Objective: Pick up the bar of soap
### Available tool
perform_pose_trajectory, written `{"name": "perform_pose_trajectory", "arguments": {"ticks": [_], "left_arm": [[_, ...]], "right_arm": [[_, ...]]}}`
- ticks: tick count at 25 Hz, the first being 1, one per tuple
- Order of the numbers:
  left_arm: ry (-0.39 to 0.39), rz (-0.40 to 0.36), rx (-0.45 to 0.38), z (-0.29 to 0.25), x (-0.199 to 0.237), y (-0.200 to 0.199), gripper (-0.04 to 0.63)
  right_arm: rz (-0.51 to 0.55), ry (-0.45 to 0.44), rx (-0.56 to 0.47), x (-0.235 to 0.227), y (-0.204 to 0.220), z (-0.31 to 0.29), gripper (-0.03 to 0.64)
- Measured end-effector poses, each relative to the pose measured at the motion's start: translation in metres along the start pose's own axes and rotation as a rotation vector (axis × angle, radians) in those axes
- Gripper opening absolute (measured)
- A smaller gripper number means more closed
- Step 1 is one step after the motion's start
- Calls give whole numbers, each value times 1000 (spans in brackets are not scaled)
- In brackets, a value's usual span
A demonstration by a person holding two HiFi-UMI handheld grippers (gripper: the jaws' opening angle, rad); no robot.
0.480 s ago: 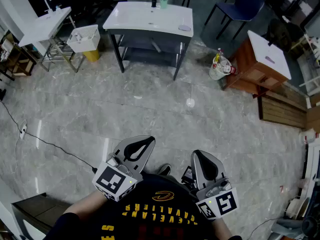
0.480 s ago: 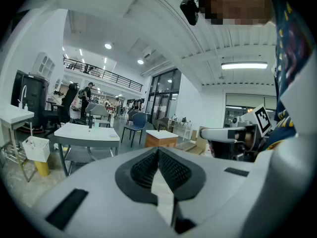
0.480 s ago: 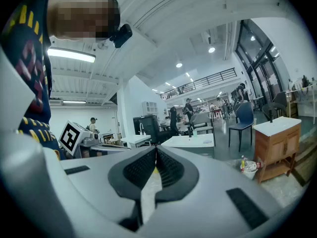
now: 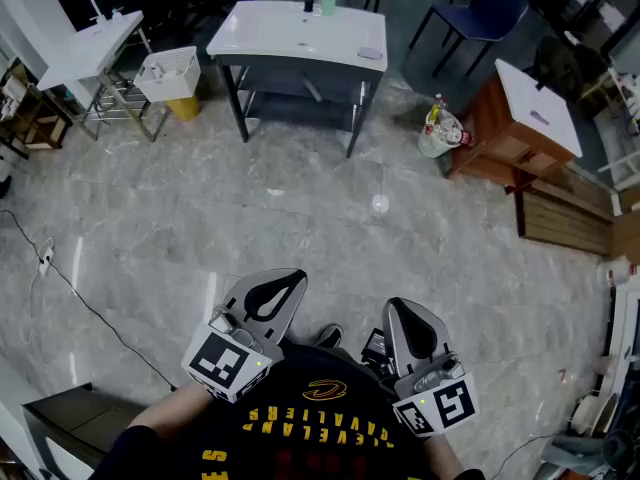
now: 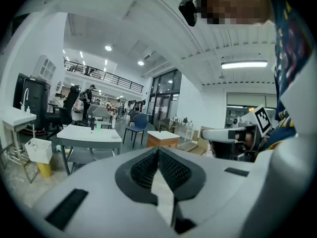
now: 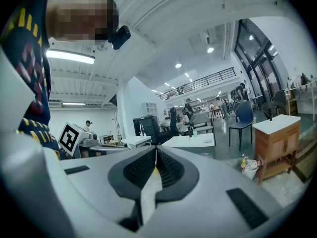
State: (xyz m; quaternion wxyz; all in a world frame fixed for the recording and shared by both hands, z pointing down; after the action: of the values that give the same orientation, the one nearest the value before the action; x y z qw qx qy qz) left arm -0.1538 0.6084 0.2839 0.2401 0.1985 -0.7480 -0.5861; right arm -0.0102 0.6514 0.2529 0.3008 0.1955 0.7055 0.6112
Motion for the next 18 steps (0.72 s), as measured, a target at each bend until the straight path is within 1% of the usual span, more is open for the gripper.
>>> {"name": "perform_pose_trajectory", "arguments": {"ticks": [2,5,7,11,14,18], "left_arm": [[-12,5,-8,5,6,-2,11],[-33,14,-17,11,19,-5,11],[-35,23,-21,15,28,-4,11],[-33,44,-25,28,54,5,11],[-48,55,-32,40,81,9,11],[-66,68,-33,47,109,13,11]], "right_arm": [[-11,29,-19,-2,-4,4,17],[-27,97,-46,-12,-11,10,17],[-28,134,-56,-14,-15,11,17],[-2,170,-36,-5,-14,-2,17],[30,196,-12,5,-16,-13,17],[51,249,-12,10,-23,-12,17]]}}
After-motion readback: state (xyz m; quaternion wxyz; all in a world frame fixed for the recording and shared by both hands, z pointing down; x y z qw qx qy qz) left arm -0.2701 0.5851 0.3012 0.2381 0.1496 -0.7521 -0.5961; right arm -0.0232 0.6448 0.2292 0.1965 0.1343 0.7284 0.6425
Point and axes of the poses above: the fingertips, and each gripper's own axes: z backward along the fingers, x to its left, y out of its underside, the point moved 2 cm from there along z, backward along the fingers, and after that the axes turned 11 degrees about -y, right-handed, at the moved point
